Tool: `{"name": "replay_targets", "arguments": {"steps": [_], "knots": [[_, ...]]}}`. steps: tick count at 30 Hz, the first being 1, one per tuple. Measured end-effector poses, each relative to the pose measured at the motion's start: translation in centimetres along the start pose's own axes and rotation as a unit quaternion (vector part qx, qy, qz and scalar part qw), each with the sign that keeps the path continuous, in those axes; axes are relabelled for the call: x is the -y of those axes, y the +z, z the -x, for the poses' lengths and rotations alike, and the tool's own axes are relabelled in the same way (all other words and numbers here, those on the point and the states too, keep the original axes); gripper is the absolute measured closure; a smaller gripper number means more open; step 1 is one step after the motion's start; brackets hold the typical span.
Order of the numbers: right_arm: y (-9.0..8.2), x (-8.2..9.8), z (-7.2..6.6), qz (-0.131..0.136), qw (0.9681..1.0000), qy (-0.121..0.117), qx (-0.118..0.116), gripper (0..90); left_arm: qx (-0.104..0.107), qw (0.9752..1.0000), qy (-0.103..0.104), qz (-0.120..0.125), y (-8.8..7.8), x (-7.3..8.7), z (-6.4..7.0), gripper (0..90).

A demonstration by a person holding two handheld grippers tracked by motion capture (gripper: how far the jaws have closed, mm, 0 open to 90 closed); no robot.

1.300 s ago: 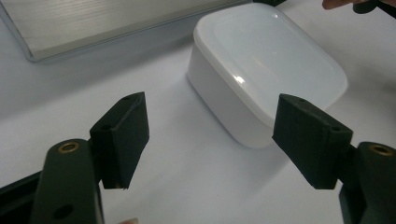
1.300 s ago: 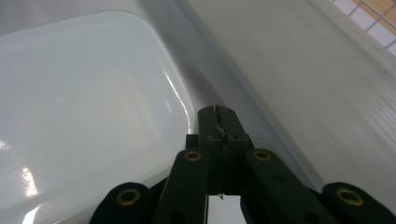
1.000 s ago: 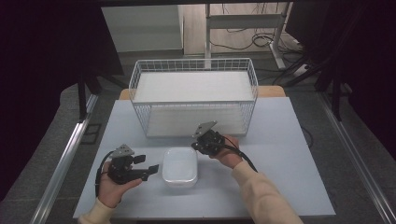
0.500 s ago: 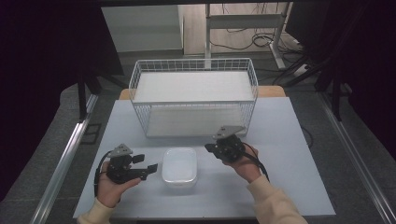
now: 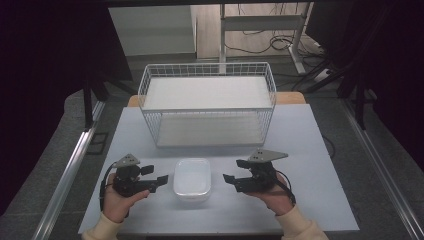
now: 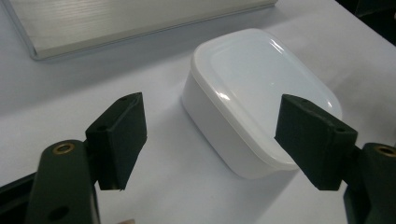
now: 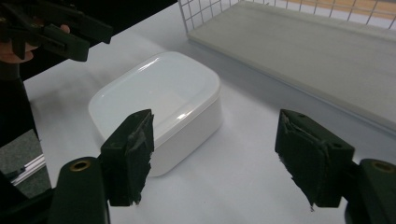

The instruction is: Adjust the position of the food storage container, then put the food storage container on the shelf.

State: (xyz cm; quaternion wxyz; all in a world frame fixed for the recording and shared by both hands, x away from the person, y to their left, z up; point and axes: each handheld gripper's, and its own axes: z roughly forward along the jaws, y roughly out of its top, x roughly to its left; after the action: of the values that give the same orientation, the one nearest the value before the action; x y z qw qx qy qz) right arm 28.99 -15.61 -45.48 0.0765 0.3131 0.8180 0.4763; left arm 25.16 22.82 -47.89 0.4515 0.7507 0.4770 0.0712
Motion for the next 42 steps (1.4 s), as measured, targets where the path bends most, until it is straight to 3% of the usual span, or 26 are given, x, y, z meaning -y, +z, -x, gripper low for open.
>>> {"name": "replay_targets", "arguments": {"steps": [4, 7, 17, 22, 33, 36, 42], "knots": [[0.2, 0.0, -0.1, -0.007, 0.9999, 0.008, 0.0, 24.0, -0.005, 1.0, -0.006, 0.004, -0.3, 0.0, -0.3, 23.5], [0.3, 0.1, -0.3, -0.003, 1.0, 0.001, 0.001, 25.6, -0.009, 0.9999, -0.008, 0.007, -0.6, -0.1, -0.5, 23.2], [1.1, 0.2, -0.8, 0.0, 1.0, 0.001, 0.003, 25.3, -0.004, 0.9998, -0.02, 0.006, -1.0, -0.1, -0.5, 21.3], [1.4, 0.3, -0.8, -0.013, 0.9996, 0.025, 0.006, 25.0, 0.003, 0.9997, -0.023, -0.007, -0.2, -0.5, -0.3, 20.9], [1.8, -0.6, -1.1, -0.014, 0.998, 0.062, 0.004, 25.7, 0.012, 0.9993, -0.036, -0.007, 0.1, -1.5, 0.2, 22.7], [2.4, -1.6, -1.3, -0.015, 0.9967, 0.079, -0.014, 26.2, 0.015, 0.9988, -0.045, -0.016, 0.8, -2.6, 0.6, 23.0], [4.3, -2.5, -1.5, -0.019, 0.9957, 0.09, -0.014, 26.9, 0.025, 0.9977, -0.057, -0.025, 1.7, -3.6, 0.5, 23.2]]}}
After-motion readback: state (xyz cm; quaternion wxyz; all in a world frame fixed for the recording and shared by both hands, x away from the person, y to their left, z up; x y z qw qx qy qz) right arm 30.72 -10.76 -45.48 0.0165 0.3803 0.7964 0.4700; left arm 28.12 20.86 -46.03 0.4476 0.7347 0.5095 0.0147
